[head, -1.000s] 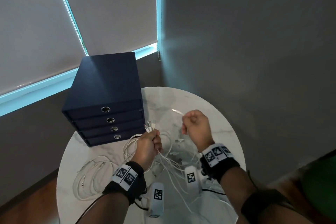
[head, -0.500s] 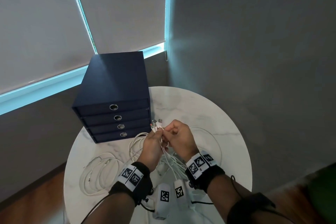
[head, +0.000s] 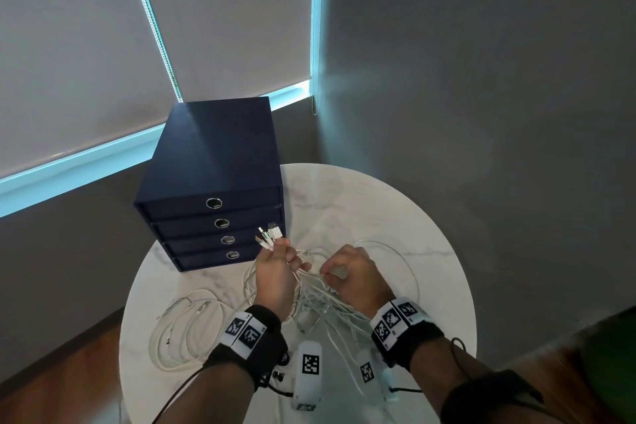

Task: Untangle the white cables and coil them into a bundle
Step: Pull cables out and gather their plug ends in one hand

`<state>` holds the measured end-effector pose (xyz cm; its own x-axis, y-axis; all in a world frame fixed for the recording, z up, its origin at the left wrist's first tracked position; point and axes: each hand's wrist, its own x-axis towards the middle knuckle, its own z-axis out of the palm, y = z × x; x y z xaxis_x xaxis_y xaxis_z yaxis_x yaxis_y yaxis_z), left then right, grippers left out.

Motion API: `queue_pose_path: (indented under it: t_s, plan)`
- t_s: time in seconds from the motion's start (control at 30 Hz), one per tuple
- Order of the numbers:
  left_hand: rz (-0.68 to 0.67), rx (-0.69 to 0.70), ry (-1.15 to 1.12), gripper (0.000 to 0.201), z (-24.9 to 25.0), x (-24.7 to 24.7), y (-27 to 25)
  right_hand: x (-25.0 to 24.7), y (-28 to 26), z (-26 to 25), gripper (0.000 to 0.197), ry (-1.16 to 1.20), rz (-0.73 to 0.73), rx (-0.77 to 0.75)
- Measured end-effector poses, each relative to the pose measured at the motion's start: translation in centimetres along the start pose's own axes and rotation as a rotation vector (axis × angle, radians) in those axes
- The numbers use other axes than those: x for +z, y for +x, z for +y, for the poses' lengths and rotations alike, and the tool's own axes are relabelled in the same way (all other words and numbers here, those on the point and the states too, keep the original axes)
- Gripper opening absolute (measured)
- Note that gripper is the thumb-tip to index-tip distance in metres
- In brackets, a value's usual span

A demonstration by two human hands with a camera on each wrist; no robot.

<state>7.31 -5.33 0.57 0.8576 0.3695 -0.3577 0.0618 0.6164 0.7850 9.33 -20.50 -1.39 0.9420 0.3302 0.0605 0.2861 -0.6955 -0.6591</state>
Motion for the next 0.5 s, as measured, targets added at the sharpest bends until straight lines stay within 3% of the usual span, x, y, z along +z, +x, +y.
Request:
queue_pose_path:
  t_s: [0.07,0.13,0.23,0.3,0.37,0.43,0.47,0.5]
  plan:
    - [-0.025,0.016,0.039,0.025,0.0,-0.2,0.0,0.5,-0.1,0.8,0.016,-0.058,0.012,0.075]
    - [-0.065,0.021,0.065,0.026,0.1,-0.4,-0.2,0.5,-0.1,1.0,0.033,0.092,0.029,0.261]
    - [-0.114,0.018,0.095,0.026,0.1,-0.4,-0.5,0.5,0.8,0.4,0.021,0.290,0.133,0.566]
    - [-0.144,0.025,0.135,0.032,0.0,-0.6,-0.9,0.4,1.2,0.2,0.050,0.354,0.120,0.725]
    - [-0.174,0.040,0.205,0.044,-0.1,-0.8,-1.2,0.3,1.6,0.0,0.051,0.431,0.070,0.756]
    - [-0.210,0.048,0.301,0.047,-0.3,-1.1,-1.5,-0.2,2.0,-0.6,0.015,0.501,0.010,0.689]
    - [-0.220,0.046,0.347,0.044,-0.5,-1.2,-1.6,-0.5,2.0,-1.0,0.011,0.513,0.036,0.627]
    - [-0.220,0.038,0.383,0.039,-0.5,-1.2,-1.7,-0.6,2.1,-1.4,0.019,0.542,0.116,0.555]
